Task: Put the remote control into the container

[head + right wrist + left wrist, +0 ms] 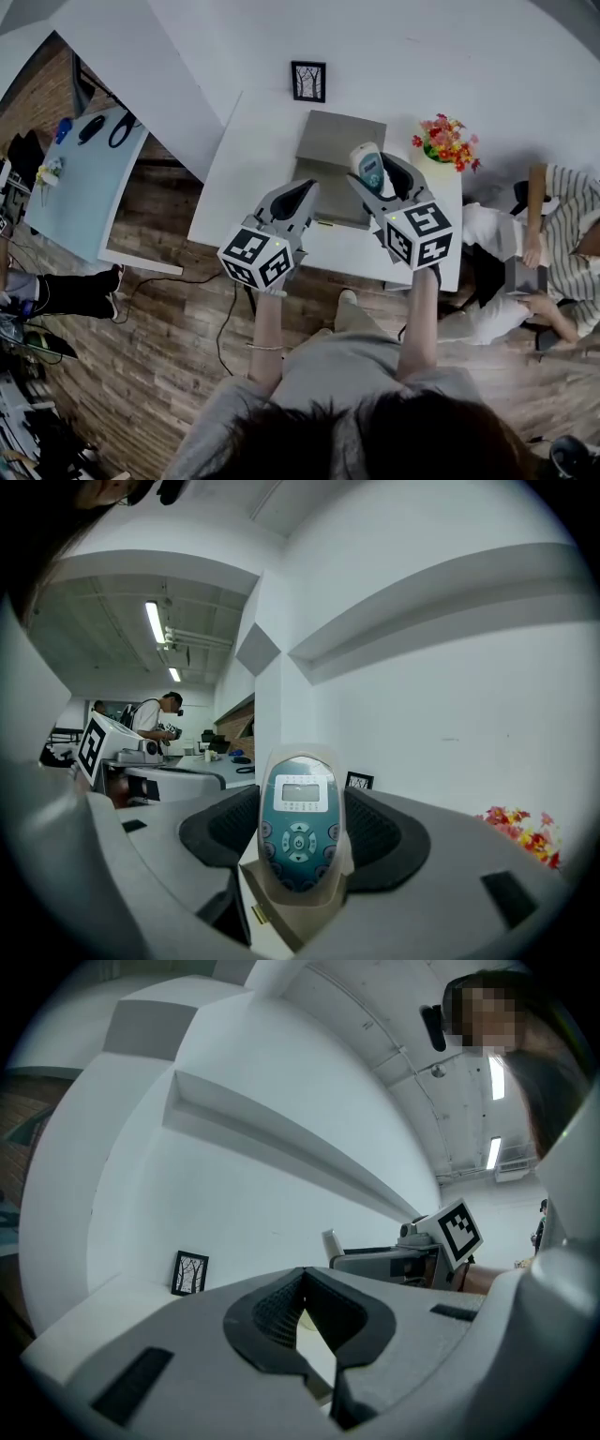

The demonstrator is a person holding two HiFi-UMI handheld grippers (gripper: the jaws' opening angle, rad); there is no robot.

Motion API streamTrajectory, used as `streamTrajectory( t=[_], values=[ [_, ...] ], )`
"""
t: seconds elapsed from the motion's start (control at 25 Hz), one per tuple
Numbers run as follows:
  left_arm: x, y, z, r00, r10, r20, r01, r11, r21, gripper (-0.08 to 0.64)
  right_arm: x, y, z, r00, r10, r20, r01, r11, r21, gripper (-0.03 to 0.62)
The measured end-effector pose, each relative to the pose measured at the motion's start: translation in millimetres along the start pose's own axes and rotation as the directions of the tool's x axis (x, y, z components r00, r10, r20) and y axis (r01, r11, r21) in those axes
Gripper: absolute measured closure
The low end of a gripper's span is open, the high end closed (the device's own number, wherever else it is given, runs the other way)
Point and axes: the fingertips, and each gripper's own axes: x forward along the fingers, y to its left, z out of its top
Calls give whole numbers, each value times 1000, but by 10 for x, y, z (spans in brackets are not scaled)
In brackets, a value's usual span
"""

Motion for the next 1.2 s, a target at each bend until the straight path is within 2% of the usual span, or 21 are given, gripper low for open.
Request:
streamTrajectory(
  t=[0.2,0.6,0.88,1.04,1.2],
  values=[
    [203,203,-4,999,46,10,-46,999,-4,557,224,-142,30,999,46,-10,-46,999,-22,311],
    [382,336,-135,994,107,-24,-108,993,-44,557,467,-218,-118,991,123,-56,-123,992,-2,311],
    [364,428,-309,989,125,-82,-131,989,-73,557,573,-138,-346,980,167,-110,-163,986,46,311],
    [362,499,-473,988,114,-105,-126,985,-121,557,698,-110,-533,973,184,-140,-172,980,96,311],
    [318,579,-617,985,119,-122,-138,977,-160,557,837,-68,-780,957,193,-218,-174,979,102,311]
  ],
)
